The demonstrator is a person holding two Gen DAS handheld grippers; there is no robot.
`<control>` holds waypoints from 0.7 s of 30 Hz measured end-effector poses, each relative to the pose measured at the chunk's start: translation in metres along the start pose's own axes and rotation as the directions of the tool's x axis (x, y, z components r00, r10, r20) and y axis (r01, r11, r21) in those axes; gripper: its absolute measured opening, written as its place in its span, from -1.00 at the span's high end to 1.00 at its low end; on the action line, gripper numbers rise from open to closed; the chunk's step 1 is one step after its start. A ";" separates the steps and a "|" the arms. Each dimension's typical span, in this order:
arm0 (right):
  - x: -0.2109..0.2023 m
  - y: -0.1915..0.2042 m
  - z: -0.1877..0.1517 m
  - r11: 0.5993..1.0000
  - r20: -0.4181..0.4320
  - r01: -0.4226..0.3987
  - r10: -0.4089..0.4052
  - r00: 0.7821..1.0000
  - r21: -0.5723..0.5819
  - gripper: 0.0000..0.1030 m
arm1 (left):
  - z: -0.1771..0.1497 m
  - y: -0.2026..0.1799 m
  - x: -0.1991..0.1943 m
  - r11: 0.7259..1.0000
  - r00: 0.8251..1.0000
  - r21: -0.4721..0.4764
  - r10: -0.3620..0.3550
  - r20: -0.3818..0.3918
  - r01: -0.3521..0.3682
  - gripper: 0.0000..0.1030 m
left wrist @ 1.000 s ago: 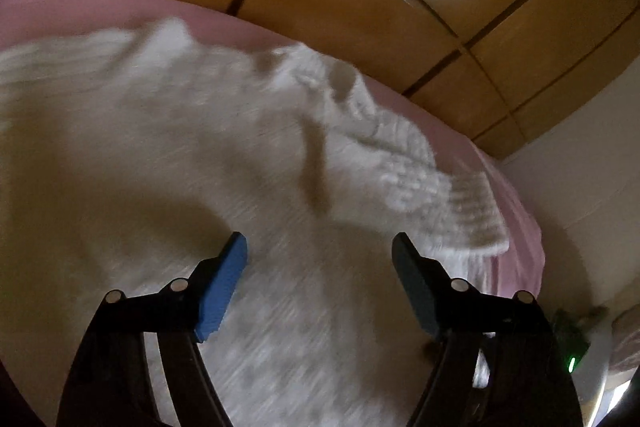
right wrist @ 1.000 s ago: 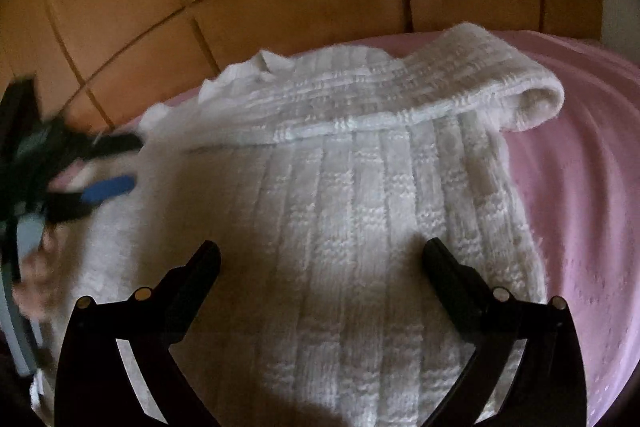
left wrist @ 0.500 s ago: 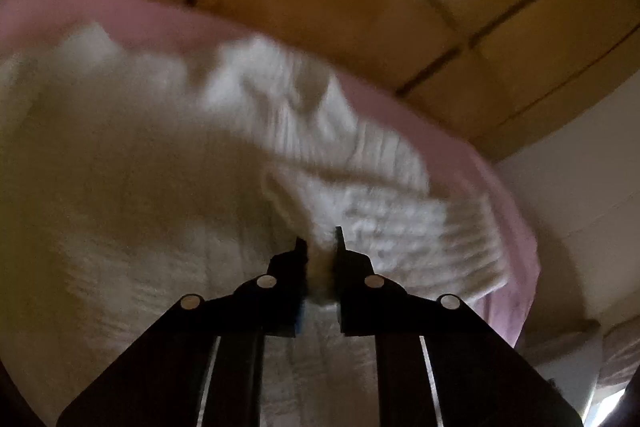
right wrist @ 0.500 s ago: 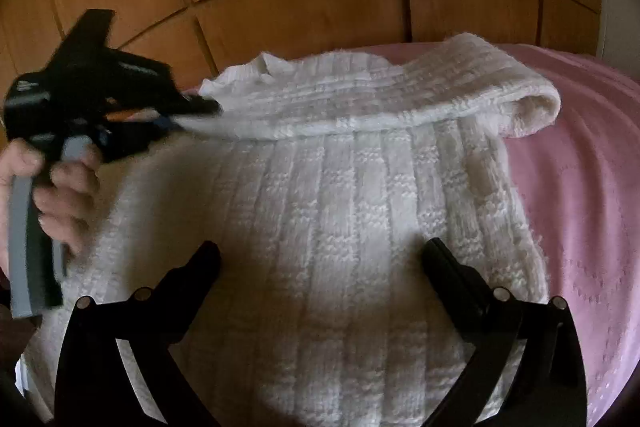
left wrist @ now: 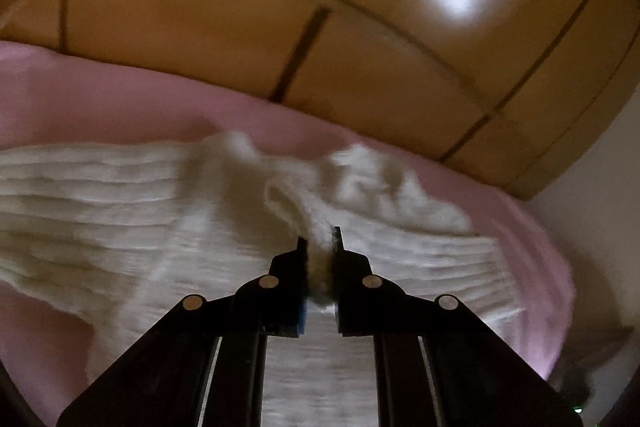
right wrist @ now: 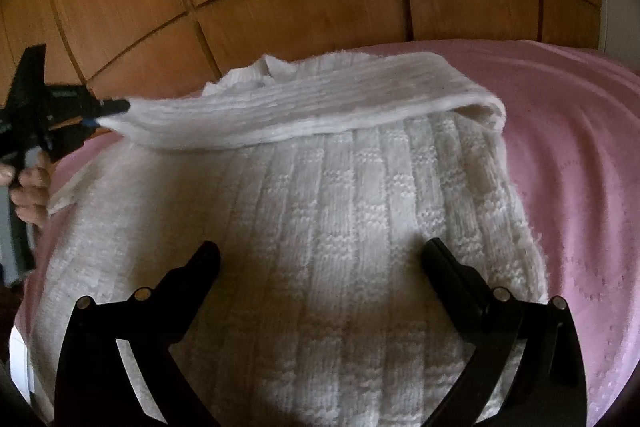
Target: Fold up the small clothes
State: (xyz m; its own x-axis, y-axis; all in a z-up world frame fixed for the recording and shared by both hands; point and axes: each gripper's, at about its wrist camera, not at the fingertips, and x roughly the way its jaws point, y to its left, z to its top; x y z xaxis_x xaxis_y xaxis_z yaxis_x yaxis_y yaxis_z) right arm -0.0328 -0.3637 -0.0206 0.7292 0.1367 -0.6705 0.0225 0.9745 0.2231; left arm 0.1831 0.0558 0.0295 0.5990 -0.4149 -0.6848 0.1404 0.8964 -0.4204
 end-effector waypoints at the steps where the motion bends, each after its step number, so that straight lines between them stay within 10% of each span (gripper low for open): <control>1: -0.003 -0.001 0.004 1.000 -0.019 -0.018 0.019 1.000 0.011 -0.96 | -0.001 0.004 0.004 1.000 1.000 0.005 0.016 -0.007 -0.016 0.83; 9: -0.013 -0.009 0.070 0.990 0.070 -0.083 0.075 0.995 0.112 -0.96 | -0.004 0.012 0.022 0.978 0.983 0.090 0.185 0.017 -0.186 0.82; 16: 0.063 -0.005 0.074 0.990 -0.093 0.132 -0.127 0.987 0.049 -0.97 | -0.016 0.039 0.023 0.954 0.956 0.056 0.295 0.008 -0.295 -0.04; 21: 0.063 0.012 0.065 0.979 -0.036 0.202 -0.202 0.979 -0.017 -0.97 | -0.024 0.063 -0.007 0.952 0.952 -0.008 0.306 0.023 -0.306 -0.05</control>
State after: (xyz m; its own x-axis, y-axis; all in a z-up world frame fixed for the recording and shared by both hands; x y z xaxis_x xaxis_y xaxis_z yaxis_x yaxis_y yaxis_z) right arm 0.0582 -0.3549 -0.0141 0.6842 -0.0571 -0.7270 0.1580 0.9849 0.0713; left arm 0.1683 0.1113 -0.0063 0.6316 -0.1168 -0.7665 -0.0556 0.9792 -0.1951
